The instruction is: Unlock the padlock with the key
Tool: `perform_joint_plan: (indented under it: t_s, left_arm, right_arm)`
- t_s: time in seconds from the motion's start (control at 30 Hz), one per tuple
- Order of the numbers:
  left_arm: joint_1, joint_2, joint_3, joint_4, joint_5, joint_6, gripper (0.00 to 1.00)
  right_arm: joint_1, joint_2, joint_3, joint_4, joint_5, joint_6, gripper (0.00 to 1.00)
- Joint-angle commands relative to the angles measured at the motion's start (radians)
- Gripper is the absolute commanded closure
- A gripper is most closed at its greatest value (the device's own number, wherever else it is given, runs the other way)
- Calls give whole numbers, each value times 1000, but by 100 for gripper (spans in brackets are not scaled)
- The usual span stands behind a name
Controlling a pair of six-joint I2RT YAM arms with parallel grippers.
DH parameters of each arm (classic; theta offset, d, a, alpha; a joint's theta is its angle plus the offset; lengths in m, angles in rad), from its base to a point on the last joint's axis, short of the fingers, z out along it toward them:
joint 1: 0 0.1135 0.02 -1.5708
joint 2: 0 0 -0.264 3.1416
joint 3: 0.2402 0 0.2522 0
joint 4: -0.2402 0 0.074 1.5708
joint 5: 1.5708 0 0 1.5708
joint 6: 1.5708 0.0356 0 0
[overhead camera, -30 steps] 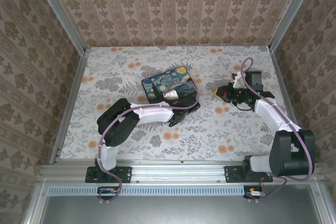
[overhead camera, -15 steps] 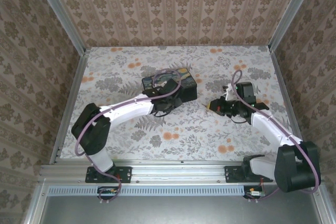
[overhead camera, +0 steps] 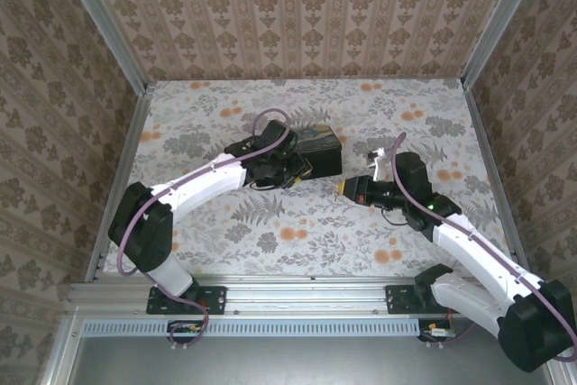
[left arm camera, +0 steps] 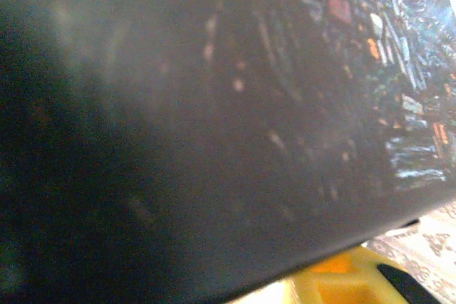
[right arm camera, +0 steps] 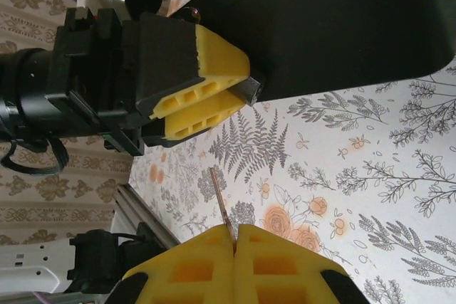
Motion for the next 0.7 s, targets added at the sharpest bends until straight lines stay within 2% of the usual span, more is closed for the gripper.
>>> perform_joint_plan:
  t_s: [0.0, 0.3, 0.5, 0.67]
  left_arm:
    - [20, -65, 53, 63, 110, -60, 90]
    - [50, -104, 57, 114, 207, -139, 91]
    - [58, -116, 16, 228, 262, -218, 92]
    - [60, -131, 6, 260, 282, -219, 94]
  right_arm:
    - [30, -11, -41, 76, 50, 29, 100]
    - [79, 0, -28, 160, 94, 27, 100]
    - [91, 8, -6, 169, 101, -50, 100]
    - [90, 13, -13, 216, 75, -97, 100]
